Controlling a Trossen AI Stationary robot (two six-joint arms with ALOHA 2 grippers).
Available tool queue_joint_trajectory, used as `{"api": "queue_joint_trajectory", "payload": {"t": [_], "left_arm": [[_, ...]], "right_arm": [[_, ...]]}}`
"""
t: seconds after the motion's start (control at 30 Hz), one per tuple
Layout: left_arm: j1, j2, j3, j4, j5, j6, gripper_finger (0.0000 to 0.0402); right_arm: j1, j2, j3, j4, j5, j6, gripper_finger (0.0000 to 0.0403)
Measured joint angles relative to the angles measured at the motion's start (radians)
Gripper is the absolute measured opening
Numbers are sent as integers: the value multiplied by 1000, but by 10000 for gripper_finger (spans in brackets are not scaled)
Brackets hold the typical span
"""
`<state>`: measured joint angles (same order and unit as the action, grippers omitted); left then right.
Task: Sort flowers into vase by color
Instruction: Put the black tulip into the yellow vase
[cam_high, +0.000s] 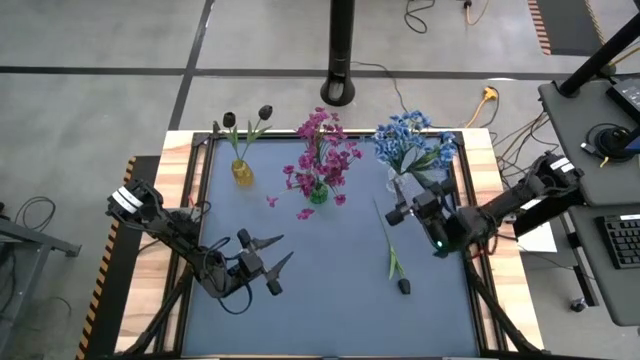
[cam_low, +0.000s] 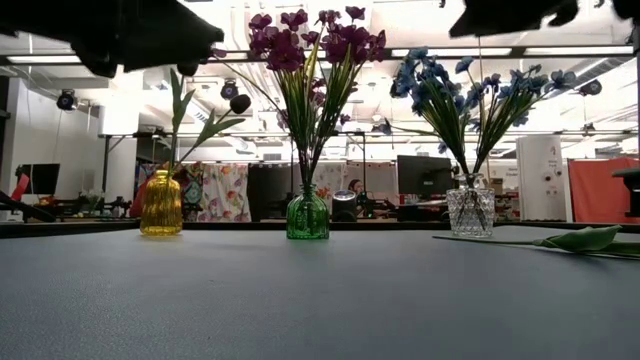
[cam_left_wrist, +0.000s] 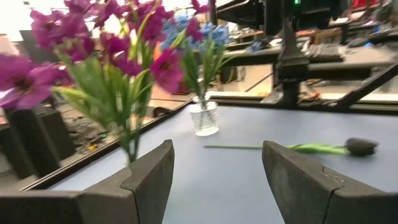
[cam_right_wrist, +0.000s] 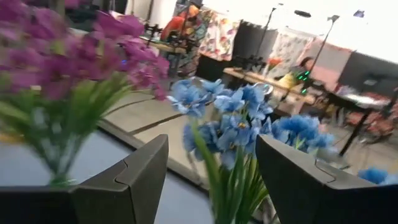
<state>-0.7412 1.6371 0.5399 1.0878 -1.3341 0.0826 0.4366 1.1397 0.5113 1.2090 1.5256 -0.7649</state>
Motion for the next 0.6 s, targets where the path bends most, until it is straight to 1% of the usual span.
{"api": "queue_joint_trajectory", "payload": {"t": [0.07, 0.1, 0.2, 0.27, 0.37, 0.5, 0.53, 0.6], "left_arm": [[-4, 0, 20, -5, 15, 7, 227], [-9, 0, 32, -14, 16, 19, 227], [-29, 0, 80, -60, 17, 66, 227], [-47, 0, 118, -110, 16, 98, 227], [-76, 0, 180, -228, 17, 105, 227], [-111, 0, 259, -409, 32, 35, 227], [-115, 0, 279, -458, 60, 9, 227], [-117, 0, 317, -547, 139, -39, 227]], "right_arm": [[61, 0, 15, 0, 40, 11, 234], [94, 0, 21, 0, 44, 23, 233], [189, 0, 22, -8, 43, 116, 233], [242, 0, 16, -52, 45, 188, 234], [305, 1, 8, -157, 46, 349, 235], [357, 1, 8, -378, 40, 641, 235], [364, 1, 7, -438, 21, 722, 235], [364, 1, 7, -538, -58, 868, 233]]}}
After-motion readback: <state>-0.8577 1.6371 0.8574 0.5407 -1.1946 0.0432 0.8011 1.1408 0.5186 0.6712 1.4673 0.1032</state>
